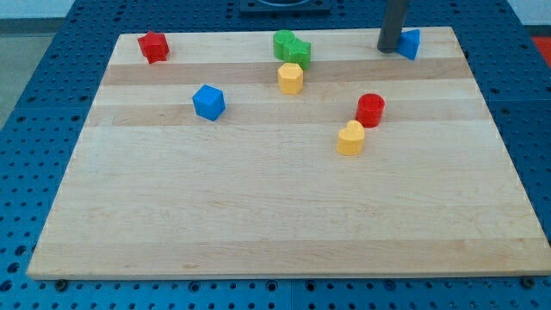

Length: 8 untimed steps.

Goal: Point your arm at the yellow heart

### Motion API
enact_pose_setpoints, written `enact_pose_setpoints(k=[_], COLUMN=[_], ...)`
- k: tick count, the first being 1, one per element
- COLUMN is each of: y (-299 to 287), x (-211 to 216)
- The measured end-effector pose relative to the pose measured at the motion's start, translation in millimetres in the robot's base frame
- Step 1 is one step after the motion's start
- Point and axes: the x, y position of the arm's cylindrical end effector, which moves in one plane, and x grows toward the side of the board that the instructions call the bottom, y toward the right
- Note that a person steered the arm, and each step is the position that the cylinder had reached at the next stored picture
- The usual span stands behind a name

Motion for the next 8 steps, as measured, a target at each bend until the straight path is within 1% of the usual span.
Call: enact_pose_setpoints(k=[2,3,4,6,8], y=[-3,-23,-43,-40,-14], x=[0,8,26,81,156])
